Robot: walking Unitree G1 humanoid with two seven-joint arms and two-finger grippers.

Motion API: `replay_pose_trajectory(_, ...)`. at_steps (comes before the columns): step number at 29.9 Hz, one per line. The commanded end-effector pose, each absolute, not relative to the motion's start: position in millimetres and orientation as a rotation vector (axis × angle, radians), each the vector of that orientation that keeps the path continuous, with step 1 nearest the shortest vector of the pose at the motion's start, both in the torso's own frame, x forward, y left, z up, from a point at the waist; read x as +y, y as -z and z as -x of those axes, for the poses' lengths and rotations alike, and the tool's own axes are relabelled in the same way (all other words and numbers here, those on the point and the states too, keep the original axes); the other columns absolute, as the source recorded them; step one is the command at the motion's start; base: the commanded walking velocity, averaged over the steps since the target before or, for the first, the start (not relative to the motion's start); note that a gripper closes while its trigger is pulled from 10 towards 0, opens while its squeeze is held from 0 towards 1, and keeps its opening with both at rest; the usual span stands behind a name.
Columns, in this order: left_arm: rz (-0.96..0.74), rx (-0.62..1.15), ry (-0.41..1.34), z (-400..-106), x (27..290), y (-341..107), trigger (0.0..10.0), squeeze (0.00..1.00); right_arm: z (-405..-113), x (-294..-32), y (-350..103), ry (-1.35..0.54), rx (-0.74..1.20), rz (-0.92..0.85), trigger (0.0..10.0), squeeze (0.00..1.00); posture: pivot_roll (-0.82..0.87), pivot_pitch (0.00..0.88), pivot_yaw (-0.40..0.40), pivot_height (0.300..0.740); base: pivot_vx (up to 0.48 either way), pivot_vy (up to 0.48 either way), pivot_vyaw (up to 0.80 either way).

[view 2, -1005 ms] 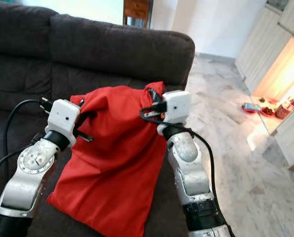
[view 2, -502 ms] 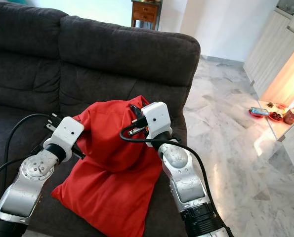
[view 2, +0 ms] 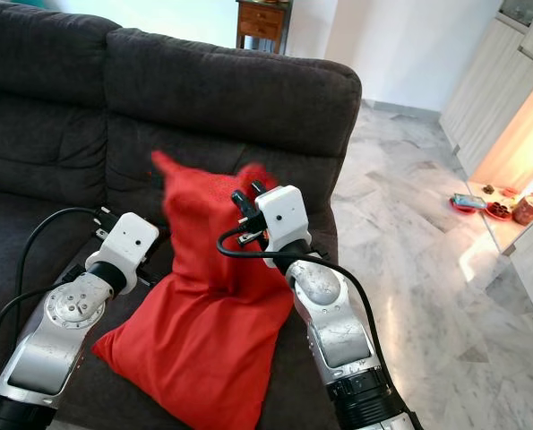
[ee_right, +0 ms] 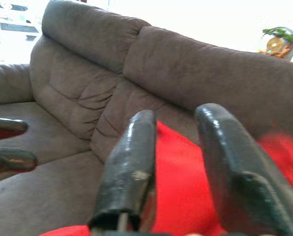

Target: Move the pillow to the sofa from floor

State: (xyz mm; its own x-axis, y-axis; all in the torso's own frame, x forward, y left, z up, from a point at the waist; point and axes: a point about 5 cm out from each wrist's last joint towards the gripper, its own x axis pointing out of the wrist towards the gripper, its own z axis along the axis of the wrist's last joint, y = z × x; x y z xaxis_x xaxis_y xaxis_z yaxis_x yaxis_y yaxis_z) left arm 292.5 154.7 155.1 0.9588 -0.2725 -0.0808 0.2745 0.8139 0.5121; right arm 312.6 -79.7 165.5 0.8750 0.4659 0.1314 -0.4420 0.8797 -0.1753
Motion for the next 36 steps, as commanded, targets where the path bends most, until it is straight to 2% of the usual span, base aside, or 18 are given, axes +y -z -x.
replay_pose_trajectory(1,-0.565,-0.001,0.307,-294.5,149.4,-155.7,10.0,1.00,-317.7,-89.6,-161.7,-0.408,-0.154,0.158,10.0,0.00,0.15,0.000,-0.136,0.740,0.000,0.000,0.00)
replay_pose_trajectory(5,-0.562,0.003,0.301,-295.1,148.3,-153.1,10.0,1.00,-321.0,-102.1,-152.8,-0.327,-0.125,0.144,10.0,0.00,0.15,0.000,-0.137,0.740,0.000,0.000,0.00)
replay_pose_trajectory(6,-0.545,0.010,0.293,-295.1,149.0,-150.0,10.0,0.00,-322.8,-111.6,-144.9,-0.265,-0.093,0.141,10.0,0.00,0.15,0.000,-0.136,0.740,0.000,0.000,0.00)
replay_pose_trajectory(11,-0.487,0.000,0.222,-295.5,159.8,-146.3,10.0,0.00,-325.4,-139.4,-116.9,-0.106,0.014,0.134,10.0,0.00,0.15,0.000,-0.138,0.740,0.000,0.000,0.00)
replay_pose_trajectory(14,-0.352,-0.009,0.124,-296.0,173.8,-142.3,10.0,0.00,-322.3,-158.5,-94.4,-0.021,0.089,0.073,10.0,0.00,0.15,0.000,-0.139,0.740,0.000,0.000,0.00)
replay_pose_trajectory(15,-0.315,0.062,0.063,-294.5,188.4,-123.7,10.0,0.00,-318.2,-169.2,-77.6,0.023,0.147,0.044,10.0,0.00,0.15,0.000,-0.139,0.740,0.000,0.000,0.00)
replay_pose_trajectory(16,-0.315,0.062,0.063,-294.5,188.4,-123.7,10.0,0.00,-318.2,-169.2,-77.6,0.023,0.147,0.044,10.0,0.00,0.15,0.000,-0.139,0.740,0.000,0.000,0.00)
replay_pose_trajectory(18,-0.290,0.195,0.014,-286.5,207.6,-86.4,10.0,0.00,-307.4,-190.7,-48.0,0.109,0.251,0.076,10.0,0.00,0.14,0.000,-0.139,0.740,0.000,0.000,0.00)
replay_pose_trajectory(21,-0.270,0.308,-0.037,-273.4,224.0,-54.3,10.0,0.00,-289.3,-216.3,-18.5,0.216,0.377,0.099,10.0,0.00,0.14,0.000,-0.135,0.740,0.000,0.000,0.00)
replay_pose_trajectory(22,-0.270,0.308,-0.037,-273.4,224.0,-54.3,10.0,0.00,-289.3,-216.3,-18.5,0.216,0.377,0.099,10.0,0.00,0.14,0.000,-0.135,0.740,0.000,0.000,0.00)
replay_pose_trajectory(25,-0.242,0.398,-0.056,-258.5,232.6,-29.2,10.0,0.00,-264.6,-236.2,9.0,0.293,0.524,0.110,10.0,0.00,0.14,0.000,-0.136,0.740,0.000,0.000,0.00)
replay_pose_trajectory(26,-0.242,0.398,-0.056,-258.5,232.6,-29.2,10.0,0.00,-264.6,-236.2,9.0,0.293,0.524,0.110,10.0,0.00,0.14,0.000,-0.136,0.740,0.000,0.000,0.00)
replay_pose_trajectory(27,-0.226,0.441,-0.058,-250.7,234.3,-16.6,10.0,0.00,-248.3,-242.4,23.2,0.310,0.595,0.114,10.0,0.00,0.14,0.000,-0.136,0.740,0.000,0.000,0.00)
replay_pose_trajectory(33,-0.188,0.513,-0.053,-236.3,232.6,8.3,10.0,0.00,-203.6,-250.8,55.5,0.353,0.773,0.096,10.0,0.00,0.15,0.000,-0.131,0.740,0.000,0.000,0.00)
replay_pose_trajectory(36,-0.184,0.569,-0.053,-226.0,232.3,23.0,10.0,0.00,-162.3,-255.7,77.0,0.427,0.929,0.069,10.0,0.00,0.15,0.000,-0.122,0.740,0.000,0.000,0.00)
